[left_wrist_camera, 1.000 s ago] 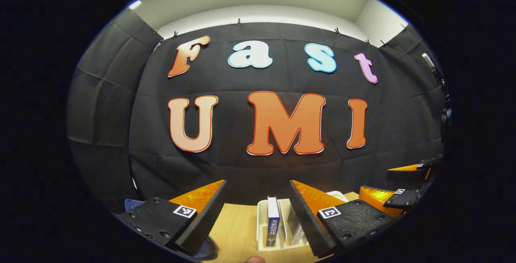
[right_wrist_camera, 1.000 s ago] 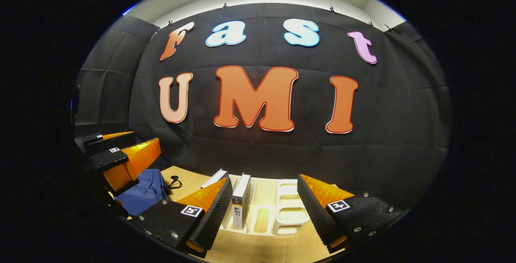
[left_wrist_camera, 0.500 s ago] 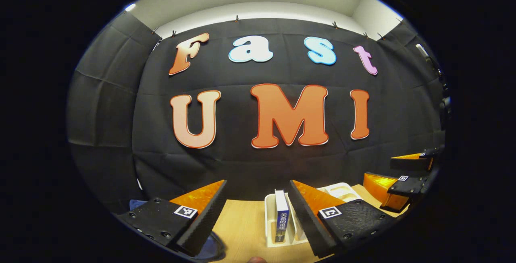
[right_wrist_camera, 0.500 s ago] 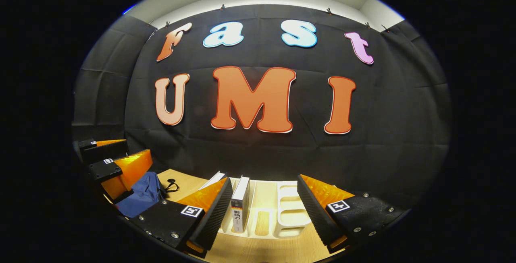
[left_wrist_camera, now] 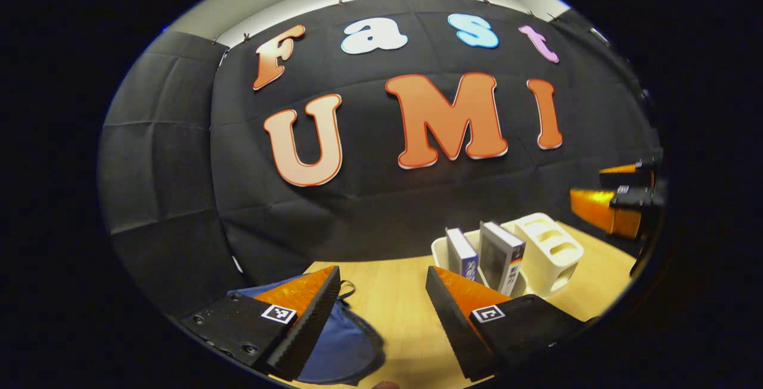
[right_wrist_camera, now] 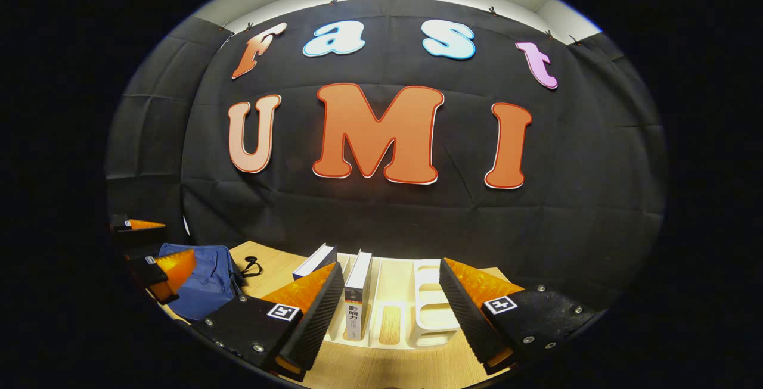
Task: Open the schoolbag, grab two books from the bookshelf and put them into the schoolbag.
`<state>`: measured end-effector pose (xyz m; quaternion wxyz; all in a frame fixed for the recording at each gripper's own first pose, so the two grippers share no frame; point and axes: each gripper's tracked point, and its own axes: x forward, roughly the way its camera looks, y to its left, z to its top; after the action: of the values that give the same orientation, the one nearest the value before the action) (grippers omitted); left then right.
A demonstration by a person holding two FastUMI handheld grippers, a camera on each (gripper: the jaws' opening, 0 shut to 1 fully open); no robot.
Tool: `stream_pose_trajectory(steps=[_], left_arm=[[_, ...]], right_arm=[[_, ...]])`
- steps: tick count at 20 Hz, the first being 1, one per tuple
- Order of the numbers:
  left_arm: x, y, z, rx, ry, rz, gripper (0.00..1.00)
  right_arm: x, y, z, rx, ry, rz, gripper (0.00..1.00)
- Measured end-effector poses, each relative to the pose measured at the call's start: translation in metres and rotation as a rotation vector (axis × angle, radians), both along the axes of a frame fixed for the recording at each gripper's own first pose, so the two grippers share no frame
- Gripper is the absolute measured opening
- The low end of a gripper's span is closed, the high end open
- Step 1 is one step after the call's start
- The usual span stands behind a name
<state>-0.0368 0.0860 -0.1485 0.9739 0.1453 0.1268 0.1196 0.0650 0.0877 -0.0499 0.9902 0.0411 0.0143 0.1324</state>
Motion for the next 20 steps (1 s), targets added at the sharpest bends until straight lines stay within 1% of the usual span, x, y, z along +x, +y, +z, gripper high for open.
stream_pose_trajectory(steps=[3, 5, 9, 11, 13, 15, 17, 18, 19, 20], left_arm=[[-0.017, 0.026, -0.04, 0.103, 0.117, 0.037, 0.92], [-0.024, 0.034, -0.062, 0.169, 0.182, 0.04, 0.93], [-0.046, 0.044, -0.111, 0.317, 0.336, 0.021, 0.93], [-0.056, 0.045, -0.137, 0.372, 0.42, 0.0, 0.93], [-0.062, 0.05, -0.158, 0.44, 0.491, 0.001, 0.93], [-0.071, 0.062, -0.182, 0.479, 0.578, 0.007, 0.93], [-0.081, 0.081, -0.206, 0.514, 0.684, 0.048, 0.94], [-0.08, 0.087, -0.216, 0.522, 0.711, 0.05, 0.87], [-0.077, 0.094, -0.221, 0.541, 0.726, 0.061, 0.94], [-0.075, 0.1, -0.225, 0.555, 0.748, 0.066, 0.95]], right_arm=[[0.008, -0.003, -0.008, -0.003, 0.012, -0.005, 0.96], [0.013, -0.006, -0.013, -0.01, 0.013, -0.006, 0.96], [0.02, -0.008, -0.026, -0.027, 0.026, 0.003, 0.96], [0.023, -0.009, -0.032, -0.029, 0.036, 0.007, 0.96], [0.025, -0.011, -0.036, -0.031, 0.041, 0.009, 0.96], [0.027, -0.014, -0.041, -0.034, 0.047, 0.005, 0.96], [0.028, -0.015, -0.042, -0.031, 0.051, 0.003, 0.96], [0.028, -0.017, -0.041, -0.03, 0.05, 0.0, 0.96], [0.028, -0.019, -0.041, -0.03, 0.047, -0.006, 0.96], [0.029, -0.02, -0.041, -0.029, 0.047, -0.01, 0.96]])
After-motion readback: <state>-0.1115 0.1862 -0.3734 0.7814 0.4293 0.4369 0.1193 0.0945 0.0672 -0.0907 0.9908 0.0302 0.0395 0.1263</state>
